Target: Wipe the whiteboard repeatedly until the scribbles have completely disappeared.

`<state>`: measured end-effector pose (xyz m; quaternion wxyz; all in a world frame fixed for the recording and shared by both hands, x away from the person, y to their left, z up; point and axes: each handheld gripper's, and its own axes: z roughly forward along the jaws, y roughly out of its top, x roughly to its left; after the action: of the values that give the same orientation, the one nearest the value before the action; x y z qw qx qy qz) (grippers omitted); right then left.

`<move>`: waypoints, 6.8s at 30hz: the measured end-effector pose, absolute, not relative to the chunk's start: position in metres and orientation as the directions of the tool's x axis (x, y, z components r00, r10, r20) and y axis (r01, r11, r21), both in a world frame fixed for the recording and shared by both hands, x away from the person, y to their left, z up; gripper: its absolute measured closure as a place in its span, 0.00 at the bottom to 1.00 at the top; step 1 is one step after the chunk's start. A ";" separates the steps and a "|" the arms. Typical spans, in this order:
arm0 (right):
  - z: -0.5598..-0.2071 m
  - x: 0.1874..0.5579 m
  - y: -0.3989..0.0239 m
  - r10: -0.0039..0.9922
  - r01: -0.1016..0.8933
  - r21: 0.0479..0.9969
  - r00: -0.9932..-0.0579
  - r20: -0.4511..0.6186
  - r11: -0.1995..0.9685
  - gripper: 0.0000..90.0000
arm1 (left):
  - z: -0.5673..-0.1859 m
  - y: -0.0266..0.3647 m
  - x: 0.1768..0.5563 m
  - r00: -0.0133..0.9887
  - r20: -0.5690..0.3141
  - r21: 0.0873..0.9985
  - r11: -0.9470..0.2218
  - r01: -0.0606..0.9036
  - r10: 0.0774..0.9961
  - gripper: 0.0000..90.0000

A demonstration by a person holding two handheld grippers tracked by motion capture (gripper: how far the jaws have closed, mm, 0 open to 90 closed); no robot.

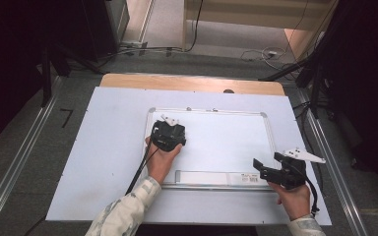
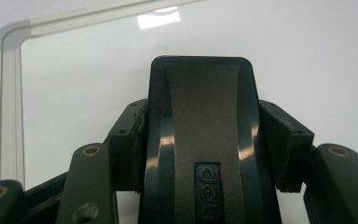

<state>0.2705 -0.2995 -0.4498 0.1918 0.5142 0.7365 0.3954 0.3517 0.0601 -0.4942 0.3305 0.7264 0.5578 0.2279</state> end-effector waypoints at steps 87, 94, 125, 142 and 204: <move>-0.450 0.271 -0.300 0.908 0.607 0.779 -0.399 0.126 0.158 0.14 | -0.489 0.066 0.394 0.167 -0.059 0.711 -0.076 0.699 0.984 0.47; -0.450 0.271 -0.300 0.909 0.608 0.778 -0.398 0.127 0.157 0.14 | -0.489 0.062 0.389 0.181 -0.030 0.714 -0.106 0.692 0.983 0.47; -0.451 0.271 -0.296 0.906 0.607 0.775 -0.407 0.115 0.174 0.14 | -0.495 0.036 0.343 0.281 -0.007 0.743 -0.183 0.644 0.960 0.47; -0.451 0.271 -0.299 0.907 0.607 0.777 -0.403 0.122 0.165 0.14 | -0.492 0.054 0.382 0.183 -0.048 0.736 -0.089 0.672 0.982 0.47; -0.451 0.271 -0.298 0.906 0.609 0.776 -0.404 0.125 0.165 0.14 | -0.481 0.046 0.375 0.170 -0.035 0.741 -0.089 0.665 0.985 0.46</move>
<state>0.2711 -0.2983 -0.4506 0.1886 0.5121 0.7396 0.3940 0.3746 0.0462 -0.4808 0.3206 0.6945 0.5940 0.2492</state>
